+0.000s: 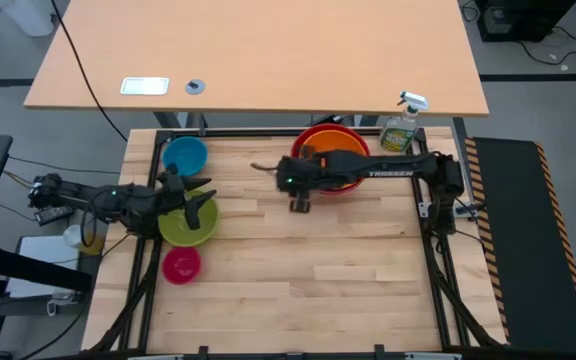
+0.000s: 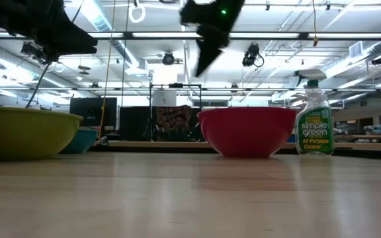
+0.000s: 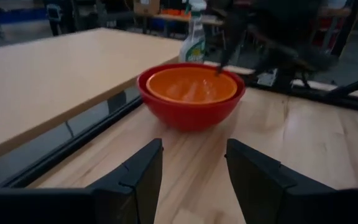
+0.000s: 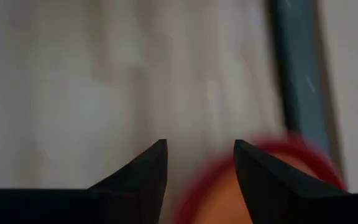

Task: Nest bowls inside each other
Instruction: Stack the light green bowl on top of the orange bowl

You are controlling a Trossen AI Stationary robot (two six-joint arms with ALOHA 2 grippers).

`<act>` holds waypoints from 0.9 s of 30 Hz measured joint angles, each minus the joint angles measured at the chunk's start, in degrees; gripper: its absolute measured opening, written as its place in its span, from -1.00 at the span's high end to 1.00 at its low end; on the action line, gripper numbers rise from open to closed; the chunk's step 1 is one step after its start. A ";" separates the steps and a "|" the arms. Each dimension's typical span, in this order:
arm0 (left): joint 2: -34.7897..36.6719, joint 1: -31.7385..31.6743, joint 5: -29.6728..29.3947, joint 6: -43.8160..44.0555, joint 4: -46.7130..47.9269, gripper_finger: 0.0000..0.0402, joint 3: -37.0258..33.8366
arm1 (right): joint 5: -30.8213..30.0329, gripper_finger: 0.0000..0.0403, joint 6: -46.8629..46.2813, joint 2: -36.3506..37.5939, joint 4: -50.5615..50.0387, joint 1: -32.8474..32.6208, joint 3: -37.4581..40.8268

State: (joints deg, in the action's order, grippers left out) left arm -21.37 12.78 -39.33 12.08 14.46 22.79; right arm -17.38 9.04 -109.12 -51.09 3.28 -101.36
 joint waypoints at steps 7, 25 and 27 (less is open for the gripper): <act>-0.16 -0.22 0.00 4.82 3.53 0.10 1.70 | 9.33 0.07 14.08 -6.71 18.03 -4.61 0.07; -13.66 -0.06 19.11 17.11 14.59 0.10 8.55 | 4.50 0.07 14.90 -11.71 19.42 -6.74 -1.69; -17.30 -1.33 17.89 18.83 21.56 0.10 12.83 | 0.35 0.08 14.07 -10.12 15.34 -6.32 -1.62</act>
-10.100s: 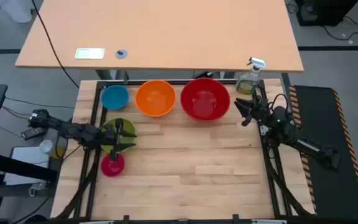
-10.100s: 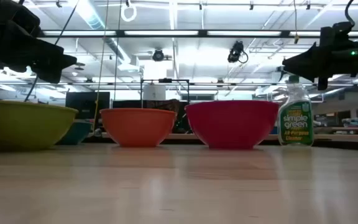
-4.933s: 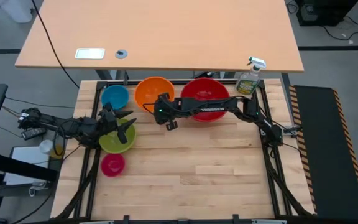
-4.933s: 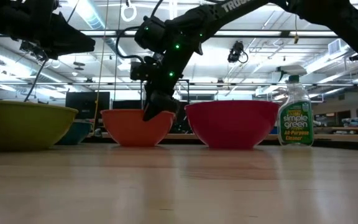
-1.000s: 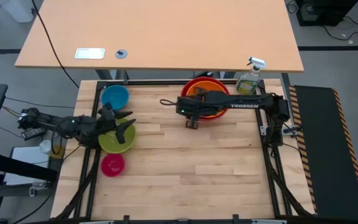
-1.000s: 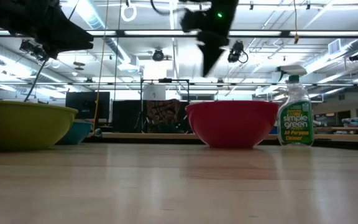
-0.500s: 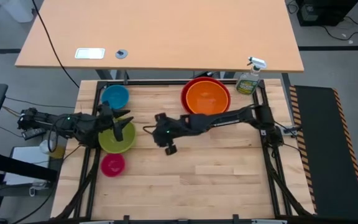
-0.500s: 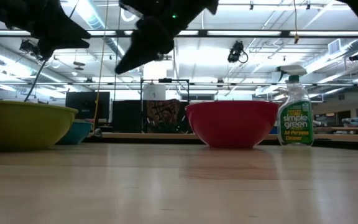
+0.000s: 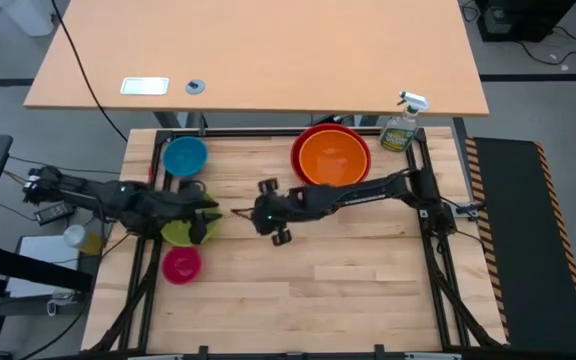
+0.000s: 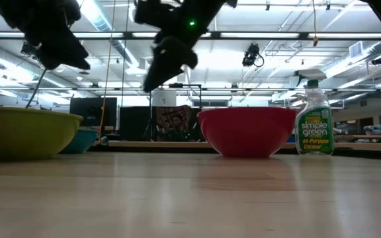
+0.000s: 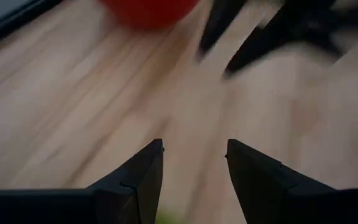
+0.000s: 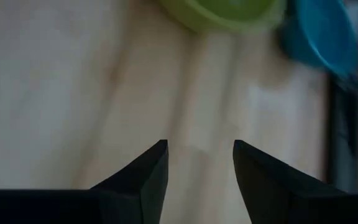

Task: Nest bowls inside each other
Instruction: Stack the light green bowl on top of the orange bowl

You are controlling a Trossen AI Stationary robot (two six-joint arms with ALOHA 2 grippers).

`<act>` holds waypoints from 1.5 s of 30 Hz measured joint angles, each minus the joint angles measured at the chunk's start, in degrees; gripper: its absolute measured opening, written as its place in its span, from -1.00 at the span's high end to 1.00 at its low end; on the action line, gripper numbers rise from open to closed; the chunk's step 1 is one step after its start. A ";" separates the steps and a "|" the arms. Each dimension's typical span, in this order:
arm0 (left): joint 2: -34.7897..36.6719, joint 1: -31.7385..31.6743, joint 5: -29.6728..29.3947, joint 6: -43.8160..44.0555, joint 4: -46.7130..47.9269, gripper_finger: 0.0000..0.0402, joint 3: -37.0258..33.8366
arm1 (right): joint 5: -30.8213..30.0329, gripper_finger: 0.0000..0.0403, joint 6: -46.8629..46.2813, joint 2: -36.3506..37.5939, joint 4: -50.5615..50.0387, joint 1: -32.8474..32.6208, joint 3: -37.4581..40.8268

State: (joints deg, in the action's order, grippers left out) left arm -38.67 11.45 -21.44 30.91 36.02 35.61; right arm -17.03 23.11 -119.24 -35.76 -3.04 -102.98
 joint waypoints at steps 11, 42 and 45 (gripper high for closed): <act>-21.03 -14.48 0.46 -5.82 35.33 0.10 14.80 | 9.30 0.09 -1.96 5.43 -1.86 4.96 2.71; -45.01 -10.78 -1.35 -40.82 2.02 0.10 14.71 | 11.19 0.09 0.69 5.95 -3.39 5.06 5.01; -45.01 -10.76 -1.27 -40.81 1.35 0.10 14.71 | 10.70 0.09 -0.53 7.17 -5.09 5.06 4.99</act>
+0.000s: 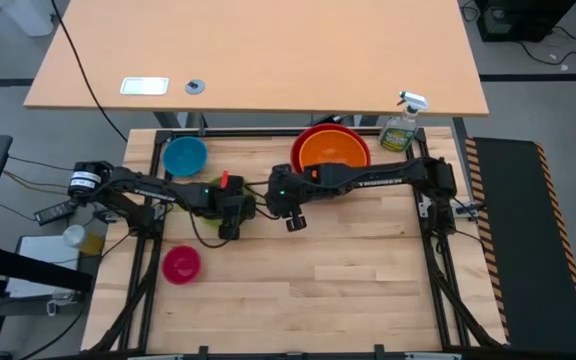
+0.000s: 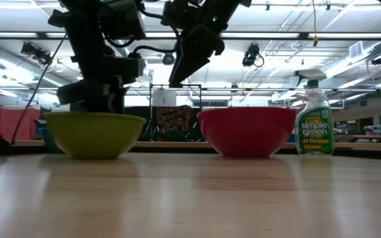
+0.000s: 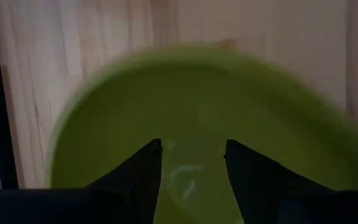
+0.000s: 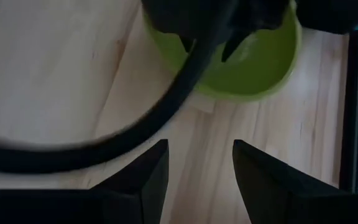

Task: Nest bowls inside each other
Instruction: Stack the light green bowl on top of the orange bowl

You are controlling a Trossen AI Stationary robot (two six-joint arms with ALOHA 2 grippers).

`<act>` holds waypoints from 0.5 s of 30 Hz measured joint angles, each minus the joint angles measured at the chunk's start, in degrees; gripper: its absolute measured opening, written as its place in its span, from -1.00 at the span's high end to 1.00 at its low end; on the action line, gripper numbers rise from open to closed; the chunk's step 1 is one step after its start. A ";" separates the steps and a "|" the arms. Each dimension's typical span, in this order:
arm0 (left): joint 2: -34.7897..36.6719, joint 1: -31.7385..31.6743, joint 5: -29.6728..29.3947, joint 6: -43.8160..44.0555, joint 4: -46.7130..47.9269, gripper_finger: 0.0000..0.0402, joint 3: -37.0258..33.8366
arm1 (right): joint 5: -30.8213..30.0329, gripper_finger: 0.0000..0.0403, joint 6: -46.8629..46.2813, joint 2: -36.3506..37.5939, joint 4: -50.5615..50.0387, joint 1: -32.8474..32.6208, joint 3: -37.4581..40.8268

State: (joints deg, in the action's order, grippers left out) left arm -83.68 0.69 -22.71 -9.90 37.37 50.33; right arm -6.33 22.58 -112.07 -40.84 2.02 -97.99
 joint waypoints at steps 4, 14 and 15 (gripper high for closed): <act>2.19 -0.26 -0.15 2.81 1.66 0.10 -0.04 | -0.04 0.09 -1.46 0.83 -1.00 0.00 -0.03; 19.69 0.12 -0.02 11.65 6.64 0.10 -2.14 | 2.36 0.09 2.75 0.66 7.23 1.22 2.10; 21.87 0.19 0.26 13.05 6.86 0.10 -2.75 | 3.46 0.09 3.53 0.30 10.64 1.22 3.21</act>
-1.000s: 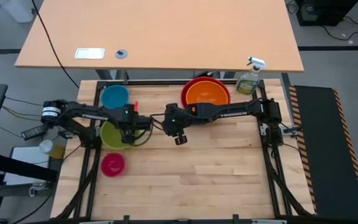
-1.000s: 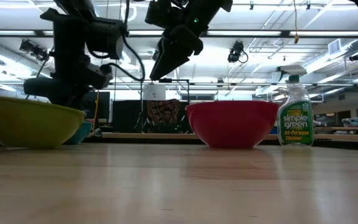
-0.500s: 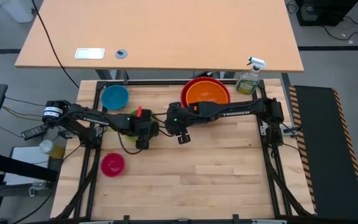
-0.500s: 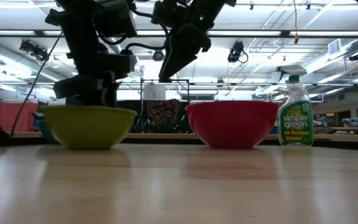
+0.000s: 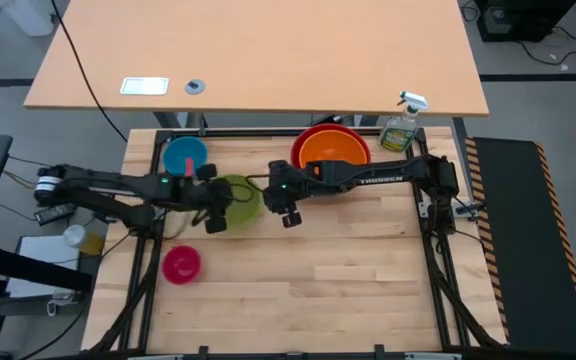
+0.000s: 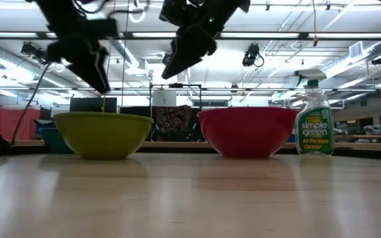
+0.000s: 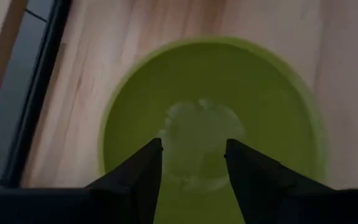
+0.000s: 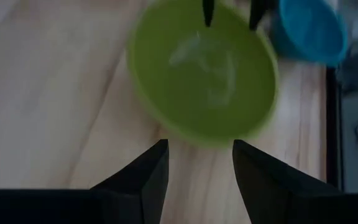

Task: Nest bowls inside each other
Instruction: Stack the light green bowl on top of the orange bowl

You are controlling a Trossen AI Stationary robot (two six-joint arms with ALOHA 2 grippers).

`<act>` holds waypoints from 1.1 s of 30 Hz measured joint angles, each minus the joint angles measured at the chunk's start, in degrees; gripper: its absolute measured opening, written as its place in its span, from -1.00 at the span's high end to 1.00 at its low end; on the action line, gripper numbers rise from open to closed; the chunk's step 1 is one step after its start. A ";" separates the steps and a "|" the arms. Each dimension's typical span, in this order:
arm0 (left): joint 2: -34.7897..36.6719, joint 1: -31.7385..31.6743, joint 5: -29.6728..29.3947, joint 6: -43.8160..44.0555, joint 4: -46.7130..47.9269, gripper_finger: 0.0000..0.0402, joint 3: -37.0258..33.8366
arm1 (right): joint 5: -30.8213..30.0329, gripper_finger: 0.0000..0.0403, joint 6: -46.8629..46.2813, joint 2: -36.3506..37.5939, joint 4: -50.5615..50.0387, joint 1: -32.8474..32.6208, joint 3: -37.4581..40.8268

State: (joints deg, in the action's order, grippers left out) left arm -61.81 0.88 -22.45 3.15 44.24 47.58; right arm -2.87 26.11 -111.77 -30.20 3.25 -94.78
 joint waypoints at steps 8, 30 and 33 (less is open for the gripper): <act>14.34 3.15 7.07 9.19 -9.28 0.10 -3.17 | 3.07 0.09 4.67 -6.48 8.47 -2.18 0.40; 23.62 11.62 7.16 12.53 -21.23 0.10 -9.03 | -4.93 0.60 15.51 -21.27 10.12 -2.62 -7.63; 23.63 11.60 7.14 12.53 -21.17 0.10 -9.03 | -4.97 0.82 15.80 -21.00 9.70 -2.53 -7.61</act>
State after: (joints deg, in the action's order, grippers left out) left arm -38.18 12.49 -15.31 15.68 23.07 38.54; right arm -7.84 41.91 -132.77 -20.50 0.72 -102.39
